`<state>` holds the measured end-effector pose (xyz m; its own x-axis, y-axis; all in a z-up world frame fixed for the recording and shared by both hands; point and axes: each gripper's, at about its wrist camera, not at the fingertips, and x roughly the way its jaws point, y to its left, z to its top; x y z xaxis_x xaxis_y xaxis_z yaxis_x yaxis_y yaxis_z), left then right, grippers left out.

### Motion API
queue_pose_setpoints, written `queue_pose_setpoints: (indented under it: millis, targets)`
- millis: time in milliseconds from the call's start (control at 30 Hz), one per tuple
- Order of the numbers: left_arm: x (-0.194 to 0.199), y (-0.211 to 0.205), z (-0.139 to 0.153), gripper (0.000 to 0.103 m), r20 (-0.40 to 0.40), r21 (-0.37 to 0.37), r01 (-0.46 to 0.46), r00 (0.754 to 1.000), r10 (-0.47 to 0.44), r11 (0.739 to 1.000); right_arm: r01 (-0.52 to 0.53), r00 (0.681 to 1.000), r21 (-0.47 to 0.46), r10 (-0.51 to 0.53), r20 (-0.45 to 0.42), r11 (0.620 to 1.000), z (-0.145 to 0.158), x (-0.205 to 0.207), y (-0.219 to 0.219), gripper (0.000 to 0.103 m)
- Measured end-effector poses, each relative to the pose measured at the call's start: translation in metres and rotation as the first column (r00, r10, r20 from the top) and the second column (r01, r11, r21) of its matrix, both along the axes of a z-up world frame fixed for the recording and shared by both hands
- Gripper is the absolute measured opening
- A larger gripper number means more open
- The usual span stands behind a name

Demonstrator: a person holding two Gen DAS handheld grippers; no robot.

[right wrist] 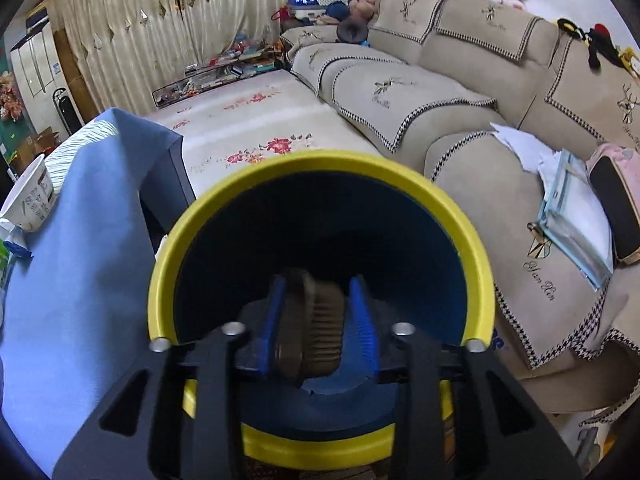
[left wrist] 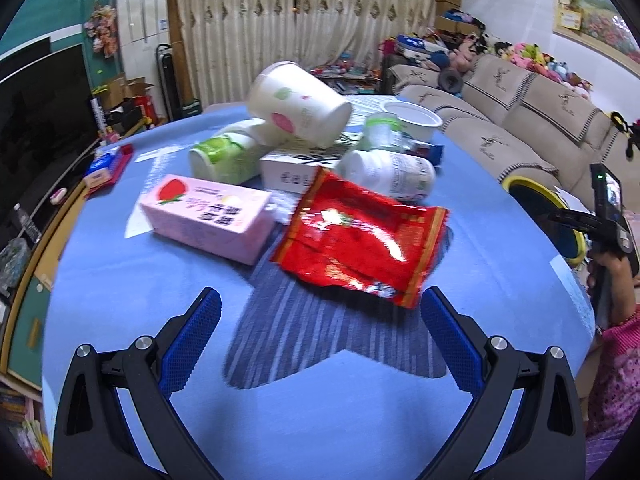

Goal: Collect trash
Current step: 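Drop the brown lid into the yellow bin while the left gripper grasps the red wrapper, then carry the red wrapper over the yellow bin and release it with the left gripper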

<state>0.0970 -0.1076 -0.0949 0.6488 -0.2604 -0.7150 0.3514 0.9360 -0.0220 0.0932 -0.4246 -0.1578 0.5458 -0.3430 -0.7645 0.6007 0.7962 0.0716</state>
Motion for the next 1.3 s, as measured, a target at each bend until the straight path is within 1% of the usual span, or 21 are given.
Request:
queue_pose_setpoints:
  millis: [267, 367, 433, 533, 567, 600, 633, 700, 733, 800, 833, 900, 967, 1067, 1167, 1233, 1300]
  targets:
    - [0.009, -0.032, -0.005, 0.098, 0.003, 0.029, 0.091, 0.996, -0.091, 0.995, -0.022, 1.000, -0.007, 0.022, 0.011, 1.000, 0.007, -0.002, 0.017, 0.041]
    - [0.012, -0.048, -0.007, 0.098, 0.013, 0.060, 0.135, 0.991, -0.136, 0.989, -0.028, 0.999, -0.007, 0.028, 0.020, 1.000, 0.010, -0.002, 0.019, 0.041]
    - [0.015, -0.057, -0.010, 0.093, 0.014, 0.089, 0.146, 0.989, -0.148, 0.985, -0.034, 0.999, -0.007, 0.034, 0.025, 0.999, 0.013, -0.002, 0.020, 0.042]
    - [0.022, -0.064, -0.015, 0.085, 0.006, 0.109, 0.150, 0.988, -0.151, 0.983, -0.041, 0.999, -0.011, 0.041, 0.027, 0.999, 0.015, -0.001, 0.022, 0.043]
    - [0.025, -0.064, -0.016, 0.081, 0.001, 0.112, 0.144, 0.989, -0.145, 0.983, -0.042, 0.999, -0.010, 0.042, 0.027, 0.999, 0.015, 0.000, 0.023, 0.043]
    - [0.029, -0.064, -0.018, 0.075, -0.008, 0.107, 0.136, 0.991, -0.136, 0.985, -0.043, 0.999, -0.009, 0.043, 0.028, 0.999, 0.015, 0.000, 0.023, 0.043]
    - [0.031, -0.062, -0.019, 0.071, -0.019, 0.097, 0.132, 0.991, -0.130, 0.987, -0.043, 0.999, -0.007, 0.043, 0.029, 0.999, 0.015, -0.001, 0.024, 0.043]
    - [0.037, -0.057, -0.020, 0.058, -0.045, 0.060, 0.122, 0.992, -0.119, 0.991, -0.043, 0.999, -0.004, 0.043, 0.032, 0.999, 0.015, -0.002, 0.024, 0.043]
    - [0.038, -0.055, -0.021, 0.054, -0.052, 0.047, 0.116, 0.992, -0.114, 0.992, -0.043, 0.998, -0.003, 0.044, 0.034, 0.999, 0.015, -0.002, 0.024, 0.043]
    - [0.038, -0.050, -0.020, 0.041, -0.061, 0.012, 0.114, 0.992, -0.113, 0.993, -0.045, 0.998, -0.001, 0.045, 0.035, 0.999, 0.016, -0.004, 0.024, 0.043]
    - [0.036, -0.049, -0.018, 0.039, -0.060, 0.003, 0.112, 0.992, -0.111, 0.994, -0.047, 0.998, -0.001, 0.047, 0.034, 0.999, 0.016, -0.004, 0.024, 0.043]
    - [0.032, -0.047, -0.013, 0.028, -0.041, 0.000, 0.105, 0.994, -0.105, 0.995, -0.047, 0.998, 0.000, 0.047, 0.036, 0.999, 0.016, -0.005, 0.025, 0.043]
    - [0.028, -0.043, -0.005, 0.023, -0.020, -0.001, 0.093, 0.995, -0.093, 0.996, -0.050, 0.998, 0.004, 0.050, 0.040, 0.999, 0.016, -0.007, 0.026, 0.043]
    - [0.020, -0.037, 0.007, 0.023, -0.008, -0.008, 0.095, 0.995, -0.096, 0.995, -0.057, 0.998, 0.009, 0.056, 0.043, 0.998, 0.016, -0.010, 0.029, 0.043]
    - [0.013, -0.029, 0.016, 0.023, -0.014, -0.026, 0.105, 0.994, -0.105, 0.994, -0.063, 0.997, 0.010, 0.062, 0.044, 0.998, 0.016, -0.012, 0.030, 0.043]
    - [0.007, -0.026, 0.019, 0.023, -0.013, -0.018, 0.116, 0.993, -0.116, 0.993, -0.065, 0.997, 0.011, 0.064, 0.044, 0.998, 0.015, -0.013, 0.032, 0.043]
    - [0.003, -0.024, 0.020, 0.015, -0.008, -0.004, 0.120, 0.993, -0.120, 0.993, -0.067, 0.997, 0.014, 0.066, 0.047, 0.998, 0.014, -0.013, 0.033, 0.043]
